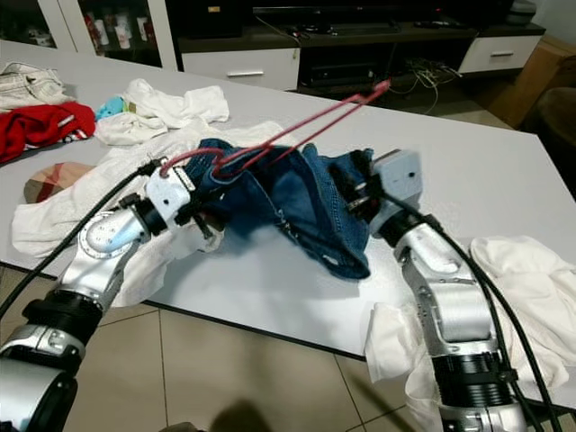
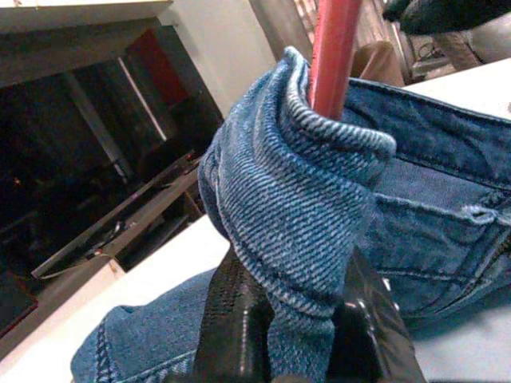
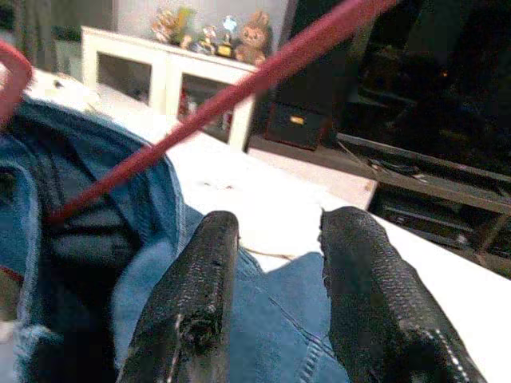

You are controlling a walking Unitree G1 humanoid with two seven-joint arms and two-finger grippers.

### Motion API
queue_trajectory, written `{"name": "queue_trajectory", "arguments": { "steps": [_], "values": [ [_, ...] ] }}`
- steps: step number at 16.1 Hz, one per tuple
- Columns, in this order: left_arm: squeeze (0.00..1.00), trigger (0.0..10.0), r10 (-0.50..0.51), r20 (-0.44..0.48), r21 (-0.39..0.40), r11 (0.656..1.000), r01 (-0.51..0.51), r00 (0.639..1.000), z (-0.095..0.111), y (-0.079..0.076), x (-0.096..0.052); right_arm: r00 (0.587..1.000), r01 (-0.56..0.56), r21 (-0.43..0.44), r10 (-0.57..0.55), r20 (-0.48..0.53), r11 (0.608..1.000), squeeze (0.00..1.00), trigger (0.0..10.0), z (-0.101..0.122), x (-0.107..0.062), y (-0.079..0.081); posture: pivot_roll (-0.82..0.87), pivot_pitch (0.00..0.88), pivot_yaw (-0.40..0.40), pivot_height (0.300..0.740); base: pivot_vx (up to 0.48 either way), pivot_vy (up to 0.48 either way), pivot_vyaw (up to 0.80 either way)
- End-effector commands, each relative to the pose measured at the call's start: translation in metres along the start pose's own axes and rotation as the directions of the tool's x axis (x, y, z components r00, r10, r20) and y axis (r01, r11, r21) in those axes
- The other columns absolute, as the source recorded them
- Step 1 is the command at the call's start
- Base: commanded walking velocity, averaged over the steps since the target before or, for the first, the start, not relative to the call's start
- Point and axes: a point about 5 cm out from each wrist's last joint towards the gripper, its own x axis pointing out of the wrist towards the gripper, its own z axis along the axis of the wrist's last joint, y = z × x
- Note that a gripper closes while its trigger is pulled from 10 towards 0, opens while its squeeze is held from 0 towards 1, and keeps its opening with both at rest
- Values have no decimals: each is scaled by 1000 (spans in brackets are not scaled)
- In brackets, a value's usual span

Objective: Hang hanger

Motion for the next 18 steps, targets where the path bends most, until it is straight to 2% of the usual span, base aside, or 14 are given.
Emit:
{"name": "queue_trajectory", "arguments": {
  "steps": [1,2,3,4,5,6,7,16,18],
  "values": [
    [0,0,5,19,17,1000,-5,1000,6,3,2,1000,-15,11,15,18,1000,635,10000,6,-2,0,-64,0,-49,740,0,0,0],
    [0,0,3,20,17,1000,-4,1000,6,3,2,999,-50,21,49,11,999,973,10000,5,-2,6,-66,0,-49,740,0,0,0],
    [0,0,3,20,17,1000,-3,1000,6,3,3,998,-66,29,66,5,997,1000,10000,4,-1,9,-66,0,-49,740,0,0,0],
    [0,0,0,23,17,1000,0,1000,7,2,5,993,-120,60,121,-10,991,1000,10000,1,-1,20,-66,0,-49,740,0,0,0],
    [0,0,0,23,17,1000,0,1000,7,2,5,993,-120,60,121,-10,991,1000,10000,1,-1,20,-66,0,-49,740,0,0,0],
    [0,0,-2,23,19,1000,1,1000,7,2,5,988,-147,67,149,-34,987,647,10000,-3,-2,25,-64,0,-47,740,0,0,0],
    [0,0,-2,23,21,1000,2,1000,8,3,4,986,-149,63,153,-66,987,0,10000,-10,-2,28,-64,0,-47,740,0,0,0],
    [0,0,-6,33,29,1000,5,999,10,5,4,960,-130,66,142,-241,989,0,10000,-47,-5,33,-58,0,-44,740,0,0,0],
    [0,0,-5,35,30,1000,4,999,11,5,4,956,-101,67,116,-271,993,0,10000,-52,-5,29,-57,0,-45,740,0,0,0]
  ]
}}
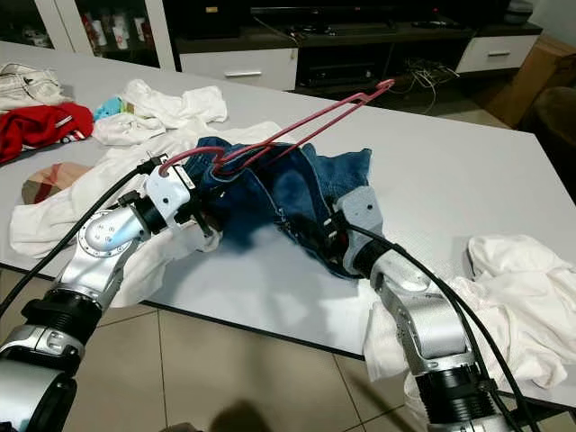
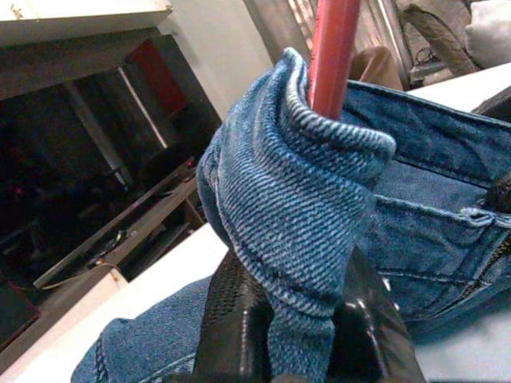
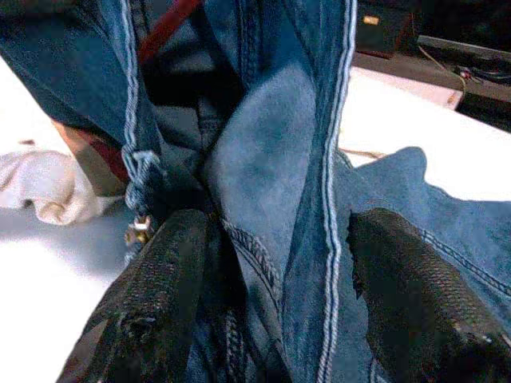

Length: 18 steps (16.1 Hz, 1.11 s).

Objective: Hang hanger

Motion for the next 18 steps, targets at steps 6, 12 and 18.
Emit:
{"name": "queue_trajectory", "arguments": {
  "steps": [6,12,18],
  "values": [
    [0,0,-5,25,21,1000,5,1000,7,3,3,997,75,40,-75,1,996,0,0,-1,-2,-12,-59,0,-44,740,0,0,0],
    [0,0,-5,30,25,1000,4,1000,8,3,4,992,83,60,-88,86,995,0,0,14,-5,-16,-61,0,-44,740,0,0,0],
    [0,0,1,31,29,1000,-2,1000,8,4,3,990,76,59,-83,118,995,0,0,19,-6,-16,-60,0,-43,740,0,0,0]
  ]
}}
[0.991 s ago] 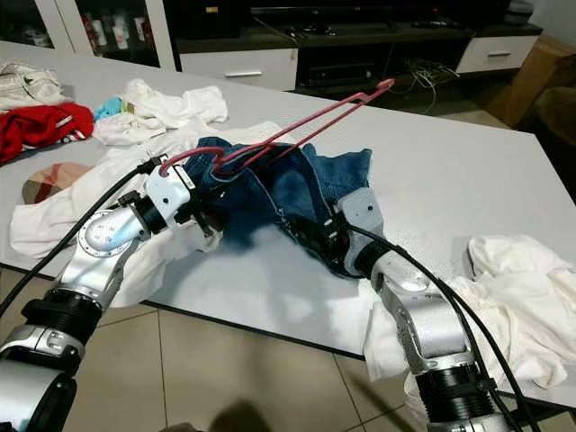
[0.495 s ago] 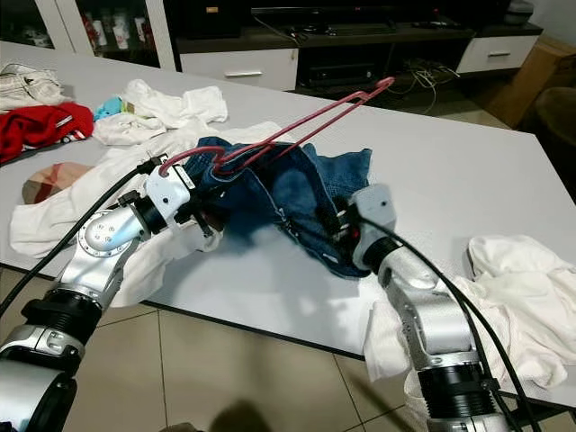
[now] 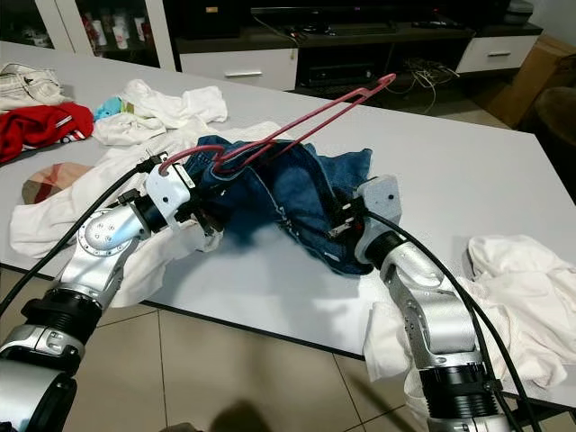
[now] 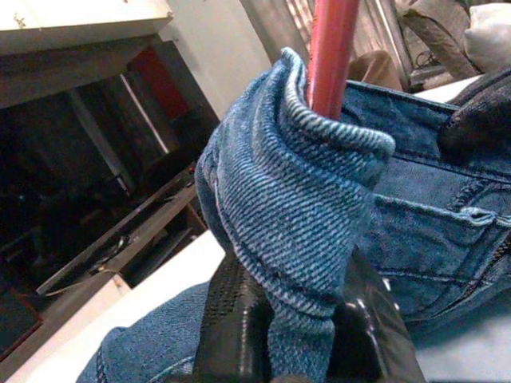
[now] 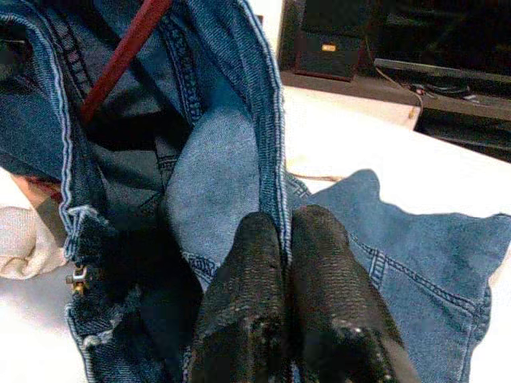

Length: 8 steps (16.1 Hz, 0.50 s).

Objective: Hang hanger

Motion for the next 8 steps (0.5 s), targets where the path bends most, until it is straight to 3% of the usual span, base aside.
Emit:
{"name": "queue_trajectory", "arguments": {
  "steps": [1,4,5,8],
  "values": [
    [0,0,3,20,19,1000,-3,1000,5,3,2,999,8,-7,-8,33,1000,0,0,7,0,-3,-60,0,-43,740,0,0,0],
    [0,0,12,27,18,1000,-13,1000,6,4,2,995,84,-40,-81,52,996,0,0,12,-1,-13,-63,0,-41,740,0,0,0],
    [0,0,14,41,11,1000,-14,999,8,4,2,984,166,-57,-162,69,984,0,0,16,-1,-23,-64,0,-40,740,0,0,0],
    [0,0,-13,99,-9,1000,14,995,14,0,2,914,399,-71,-390,111,914,0,0,25,-5,-56,-63,0,-40,740,0,0,0]
  ]
}}
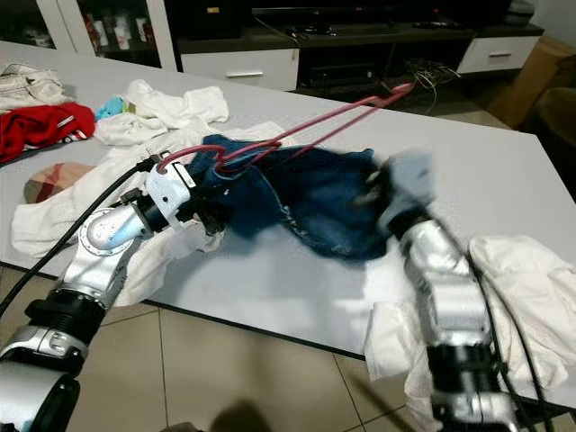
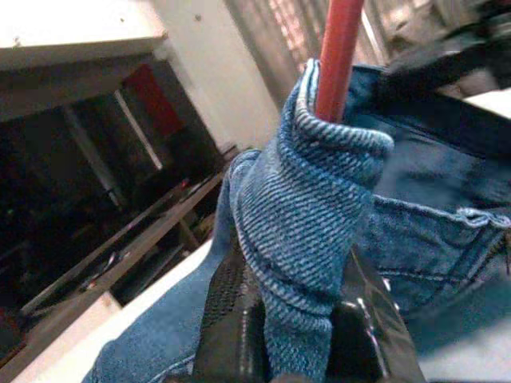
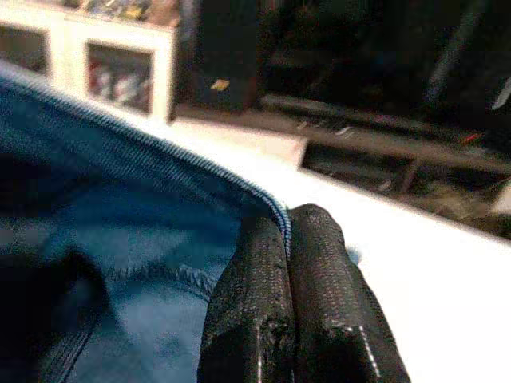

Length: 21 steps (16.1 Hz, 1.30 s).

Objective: Hang hanger

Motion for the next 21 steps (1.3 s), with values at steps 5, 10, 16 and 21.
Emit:
{"name": "queue_trajectory", "arguments": {
  "steps": [5,10,16,21],
  "values": [
    [0,0,-64,92,-30,997,67,994,11,-4,-8,989,145,9,-145,8,989,0,0,4,7,-29,-60,0,-40,740,0,0,0],
    [0,0,-113,74,-41,992,117,991,10,-6,-16,992,127,6,-127,12,992,0,3333,6,7,-40,-53,0,-40,740,0,0,0],
    [0,0,-112,37,-26,993,113,993,6,-7,-16,999,0,91,4,-42,996,1000,10000,-12,4,-14,-55,0,-39,740,0,0,0],
    [0,0,-82,36,-15,996,83,996,7,-4,-12,993,-45,39,49,-111,998,0,10000,-24,-2,-7,-62,0,-38,740,0,0,0]
  ]
}}
